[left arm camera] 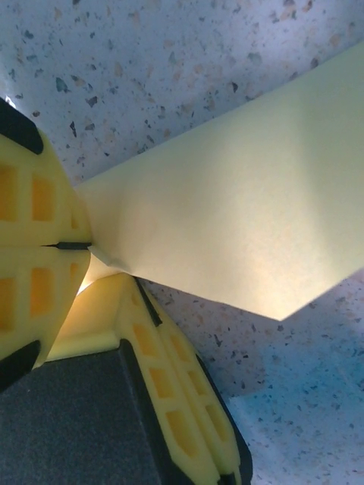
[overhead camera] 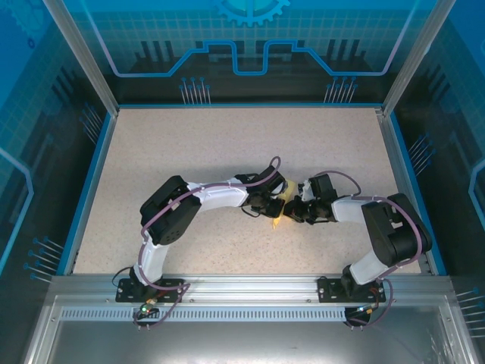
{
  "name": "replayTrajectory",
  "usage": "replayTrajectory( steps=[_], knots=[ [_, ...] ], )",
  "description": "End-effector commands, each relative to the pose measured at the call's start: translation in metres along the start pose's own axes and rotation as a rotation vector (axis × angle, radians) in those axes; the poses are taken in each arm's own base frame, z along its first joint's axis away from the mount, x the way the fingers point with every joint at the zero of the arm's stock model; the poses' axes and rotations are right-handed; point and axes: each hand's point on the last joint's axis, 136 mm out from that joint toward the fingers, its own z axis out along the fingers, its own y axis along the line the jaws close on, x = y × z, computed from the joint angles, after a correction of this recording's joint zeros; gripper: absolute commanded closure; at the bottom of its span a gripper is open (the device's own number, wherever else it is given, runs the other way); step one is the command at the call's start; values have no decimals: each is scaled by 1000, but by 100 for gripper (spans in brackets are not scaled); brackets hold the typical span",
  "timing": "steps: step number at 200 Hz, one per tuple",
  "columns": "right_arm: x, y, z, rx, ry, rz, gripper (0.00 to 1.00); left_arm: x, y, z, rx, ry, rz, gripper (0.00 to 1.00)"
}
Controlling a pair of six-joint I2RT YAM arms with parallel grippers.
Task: Fold a paper plane with a square sheet of paper (pick it up from the middle)
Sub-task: Fold the wing for the fifth time at the center of the table.
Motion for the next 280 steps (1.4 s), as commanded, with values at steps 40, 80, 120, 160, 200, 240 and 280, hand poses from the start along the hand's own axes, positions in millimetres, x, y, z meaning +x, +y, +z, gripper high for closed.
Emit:
replayTrajectory(
  steps=[40,80,120,160,200,240,280],
  knots=[
    [6,-7,11,9,29,7,92,-13,-9,-5,43,-17,-25,96],
    [7,-9,12,12,30,9,93,-19,-15,-12,72,-29,-39,96],
    [7,-8,11,9,30,7,93,-15,-11,-5,67,-15,-49,96],
    [7,-7,9,5,27,5,93,-13,-10,2,71,-4,-55,96],
    [6,-6,8,-6,22,8,93,-7,-7,10,77,21,-62,95],
    [4,-2,5,-23,12,7,93,-2,-3,16,78,37,-70,95],
    [-1,5,-2,-41,-10,-2,93,5,5,20,57,56,-60,94]
  ],
)
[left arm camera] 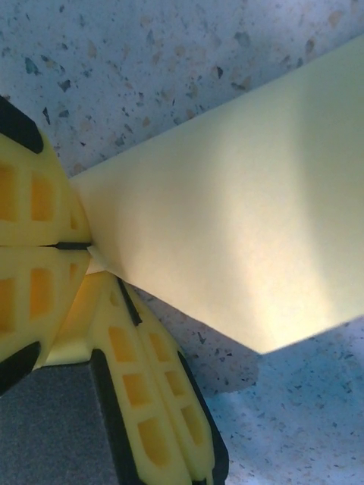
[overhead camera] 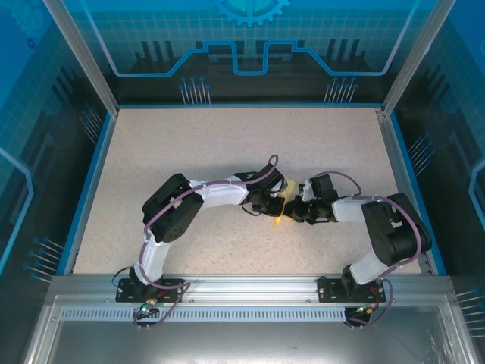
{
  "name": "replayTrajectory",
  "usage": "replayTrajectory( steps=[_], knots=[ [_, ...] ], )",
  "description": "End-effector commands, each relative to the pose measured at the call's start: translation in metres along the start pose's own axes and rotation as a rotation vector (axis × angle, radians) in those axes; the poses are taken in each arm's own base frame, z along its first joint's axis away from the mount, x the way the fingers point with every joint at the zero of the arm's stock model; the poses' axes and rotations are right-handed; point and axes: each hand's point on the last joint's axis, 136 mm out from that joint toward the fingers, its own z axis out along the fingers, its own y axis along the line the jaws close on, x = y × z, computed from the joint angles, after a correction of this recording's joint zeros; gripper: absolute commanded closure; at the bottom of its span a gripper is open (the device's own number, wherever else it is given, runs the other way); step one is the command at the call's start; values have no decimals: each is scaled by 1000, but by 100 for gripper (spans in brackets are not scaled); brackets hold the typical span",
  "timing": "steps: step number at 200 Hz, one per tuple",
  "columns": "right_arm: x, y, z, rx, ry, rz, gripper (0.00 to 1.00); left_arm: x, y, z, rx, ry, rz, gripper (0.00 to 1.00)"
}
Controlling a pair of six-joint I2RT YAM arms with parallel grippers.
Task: Fold a paper plane with a square sheet of paper (pick it up from the middle)
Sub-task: Fold the wing for the fifth time at the center of the table.
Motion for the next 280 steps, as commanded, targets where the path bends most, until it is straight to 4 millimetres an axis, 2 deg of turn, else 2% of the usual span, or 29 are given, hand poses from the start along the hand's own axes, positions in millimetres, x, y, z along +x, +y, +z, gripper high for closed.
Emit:
replayTrajectory(
  steps=[1,60,87,142,215,235,280],
  knots=[
    [0,5,-1,-25,-9,-16,93,7,7,13,-1,33,-8,94],
    [-17,16,-36,-33,-81,-56,87,10,11,15,-7,40,9,94],
    [-27,27,-44,-82,-102,-60,84,8,10,14,4,30,13,94],
    [-44,31,-35,-135,-98,-58,70,5,5,9,25,11,27,94],
    [-55,28,-17,-156,-73,-46,69,7,4,7,33,8,35,93],
    [-55,27,-15,-158,-66,-46,72,6,3,6,34,5,37,93],
    [-51,21,-13,-147,-59,-38,93,4,2,-1,26,-3,44,90]
  ],
)
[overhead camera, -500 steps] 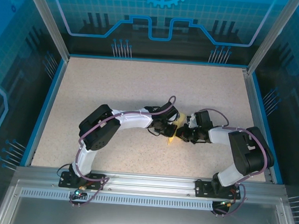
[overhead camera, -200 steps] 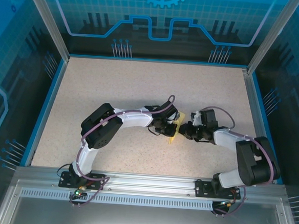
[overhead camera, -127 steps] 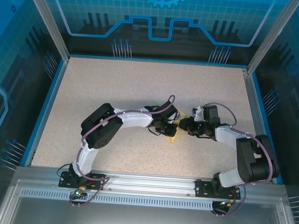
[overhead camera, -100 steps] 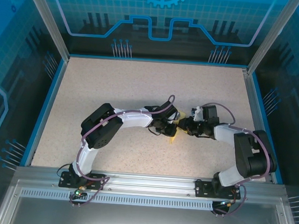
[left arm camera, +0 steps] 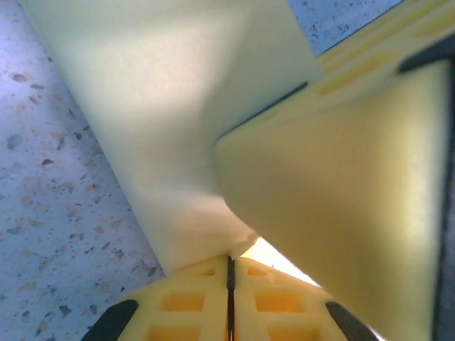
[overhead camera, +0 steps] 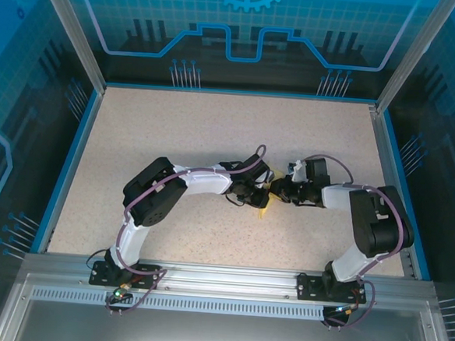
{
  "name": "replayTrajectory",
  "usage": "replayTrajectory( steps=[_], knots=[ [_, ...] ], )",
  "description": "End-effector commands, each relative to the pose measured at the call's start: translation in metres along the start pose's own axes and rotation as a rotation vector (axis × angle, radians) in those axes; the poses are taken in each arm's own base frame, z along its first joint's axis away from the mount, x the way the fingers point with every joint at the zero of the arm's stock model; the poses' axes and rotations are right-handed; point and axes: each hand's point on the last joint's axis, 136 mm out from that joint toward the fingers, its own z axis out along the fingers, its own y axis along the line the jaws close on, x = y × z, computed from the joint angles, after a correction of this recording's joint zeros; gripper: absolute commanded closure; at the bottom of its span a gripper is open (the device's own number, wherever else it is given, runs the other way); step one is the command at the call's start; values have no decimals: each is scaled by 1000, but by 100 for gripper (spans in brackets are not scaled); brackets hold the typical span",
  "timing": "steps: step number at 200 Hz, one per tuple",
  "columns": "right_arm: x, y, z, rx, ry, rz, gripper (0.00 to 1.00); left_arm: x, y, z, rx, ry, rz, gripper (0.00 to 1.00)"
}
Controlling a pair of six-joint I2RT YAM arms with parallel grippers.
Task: Fold a paper plane with a square sheet of paper (pick it up from the middle)
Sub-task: Fold the wing for the fifth time at the center of the table.
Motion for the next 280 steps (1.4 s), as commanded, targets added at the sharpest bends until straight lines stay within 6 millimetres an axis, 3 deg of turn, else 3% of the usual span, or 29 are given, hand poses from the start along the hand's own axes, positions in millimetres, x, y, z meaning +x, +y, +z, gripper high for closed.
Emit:
replayTrajectory(
  steps=[1,63,101,129,178,280],
  knots=[
    [-5,-1,-2,-15,-8,-1,93,8,4,-6,-11,23,17,89],
    [-2,-12,-2,36,-12,-1,100,10,-2,-31,-33,-13,25,80],
    [0,-16,-1,47,-8,7,100,24,-2,-49,-90,-33,15,60],
    [2,-18,0,48,-5,11,100,43,3,-44,-154,-13,7,54],
    [2,-17,0,46,-3,10,100,57,11,-26,-243,21,29,54],
    [4,-20,-1,49,-1,15,100,47,12,-20,-268,22,85,68]
  ],
)
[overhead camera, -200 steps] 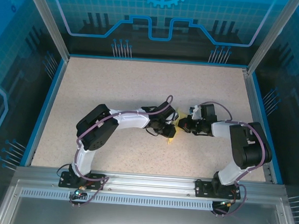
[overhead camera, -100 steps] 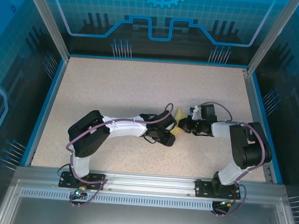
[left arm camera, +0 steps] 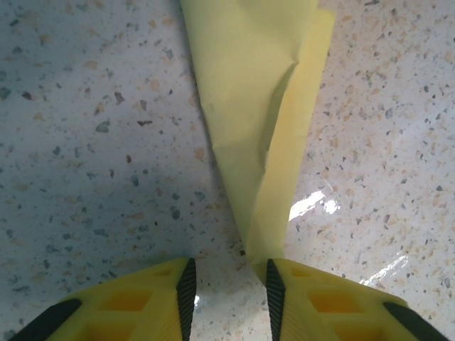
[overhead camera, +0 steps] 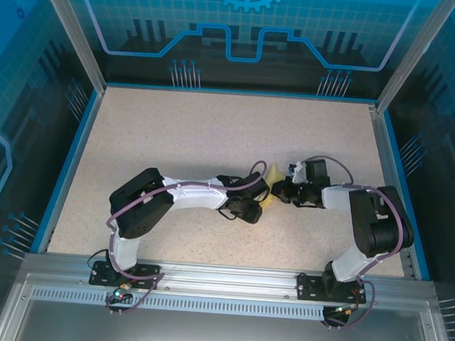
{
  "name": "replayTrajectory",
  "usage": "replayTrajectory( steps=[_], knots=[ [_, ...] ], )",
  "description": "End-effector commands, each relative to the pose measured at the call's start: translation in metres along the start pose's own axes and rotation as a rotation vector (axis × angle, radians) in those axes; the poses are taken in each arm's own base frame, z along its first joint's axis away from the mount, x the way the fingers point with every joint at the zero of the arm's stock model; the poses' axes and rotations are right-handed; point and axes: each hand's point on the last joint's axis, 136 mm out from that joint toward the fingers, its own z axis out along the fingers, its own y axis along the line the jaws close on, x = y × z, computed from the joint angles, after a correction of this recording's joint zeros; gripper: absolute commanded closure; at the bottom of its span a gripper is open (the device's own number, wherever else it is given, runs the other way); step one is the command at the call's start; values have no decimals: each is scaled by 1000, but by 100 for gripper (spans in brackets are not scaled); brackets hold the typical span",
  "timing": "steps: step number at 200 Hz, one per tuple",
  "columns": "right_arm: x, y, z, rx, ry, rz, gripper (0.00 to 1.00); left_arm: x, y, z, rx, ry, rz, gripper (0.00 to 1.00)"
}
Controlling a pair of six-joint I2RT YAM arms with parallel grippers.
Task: Fold a paper plane with a square sheet of paper (pick it up from the middle)
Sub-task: Fold the wing for the fifth time at the center of the table.
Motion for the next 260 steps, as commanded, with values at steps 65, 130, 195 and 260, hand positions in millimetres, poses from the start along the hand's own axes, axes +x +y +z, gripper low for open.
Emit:
replayTrajectory(
  steps=[65,130,195,260],
  knots=[
    [2,-12,-4,12,2,20,100,0,6,10,-48,29,55,82],
    [1,-14,-9,10,-8,29,100,10,19,15,-107,65,90,89],
    [6,-19,-10,29,7,26,100,13,31,12,-193,79,182,87],
    [8,-28,-11,66,15,28,100,14,34,14,-263,98,271,85]
  ],
)
